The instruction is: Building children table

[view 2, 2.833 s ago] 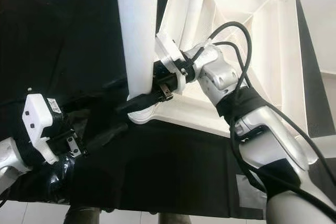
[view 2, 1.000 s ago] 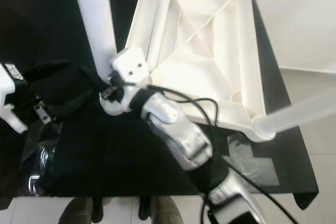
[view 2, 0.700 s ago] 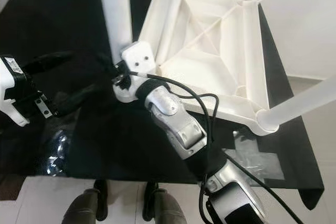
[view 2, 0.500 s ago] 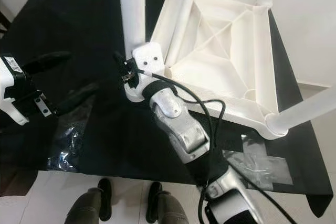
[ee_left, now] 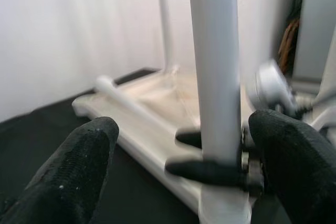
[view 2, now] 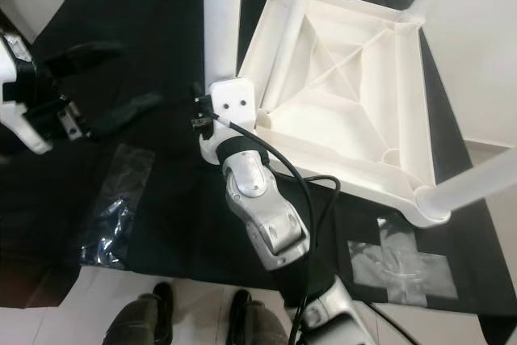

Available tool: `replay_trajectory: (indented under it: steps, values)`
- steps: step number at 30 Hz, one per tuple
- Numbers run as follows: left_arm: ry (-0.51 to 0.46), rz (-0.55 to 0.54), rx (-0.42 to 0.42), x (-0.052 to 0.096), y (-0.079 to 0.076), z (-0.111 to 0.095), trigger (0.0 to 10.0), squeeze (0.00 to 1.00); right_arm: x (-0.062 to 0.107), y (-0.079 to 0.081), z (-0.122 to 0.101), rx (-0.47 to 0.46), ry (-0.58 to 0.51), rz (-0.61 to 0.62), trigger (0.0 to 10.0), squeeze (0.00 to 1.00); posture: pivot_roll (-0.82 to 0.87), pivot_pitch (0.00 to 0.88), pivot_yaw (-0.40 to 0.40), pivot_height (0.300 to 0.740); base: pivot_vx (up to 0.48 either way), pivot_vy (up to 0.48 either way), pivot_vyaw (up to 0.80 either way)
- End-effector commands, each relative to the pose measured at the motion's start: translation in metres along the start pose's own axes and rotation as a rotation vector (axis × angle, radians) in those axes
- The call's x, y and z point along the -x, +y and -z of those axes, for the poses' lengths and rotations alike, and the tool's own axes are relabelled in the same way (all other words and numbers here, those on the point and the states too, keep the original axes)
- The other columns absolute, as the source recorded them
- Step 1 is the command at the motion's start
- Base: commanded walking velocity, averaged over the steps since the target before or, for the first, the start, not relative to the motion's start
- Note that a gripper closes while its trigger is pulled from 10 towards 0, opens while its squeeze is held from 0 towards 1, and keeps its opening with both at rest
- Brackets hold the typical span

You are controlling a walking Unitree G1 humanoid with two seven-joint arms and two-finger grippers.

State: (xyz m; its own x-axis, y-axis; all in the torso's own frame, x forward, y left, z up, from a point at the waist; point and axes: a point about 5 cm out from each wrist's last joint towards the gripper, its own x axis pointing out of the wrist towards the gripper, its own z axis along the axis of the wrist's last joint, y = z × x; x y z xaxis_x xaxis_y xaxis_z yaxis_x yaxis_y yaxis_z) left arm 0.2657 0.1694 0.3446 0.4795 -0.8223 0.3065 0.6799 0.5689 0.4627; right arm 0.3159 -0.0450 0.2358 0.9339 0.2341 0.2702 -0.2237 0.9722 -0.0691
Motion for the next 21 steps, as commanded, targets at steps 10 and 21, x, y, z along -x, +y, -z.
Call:
replay_trajectory:
  steps: [10, 21]
  values:
    - [-0.078, 0.258, 0.061, -0.054, 0.013, -0.027, 10.0, 0.0, 0.005, -0.003, 0.042, 0.052, 0.223, 0.055, 10.0, 0.0, 0.13, 0.291, -0.06, 0.74, 0.0, 0.0, 0.0]
    - [-0.052, 0.405, 0.1, -0.099, 0.01, -0.031, 10.0, 0.0, -0.002, -0.001, 0.036, 0.049, 0.202, 0.048, 10.0, 0.0, 0.12, 0.287, -0.051, 0.74, 0.0, 0.0, 0.0]
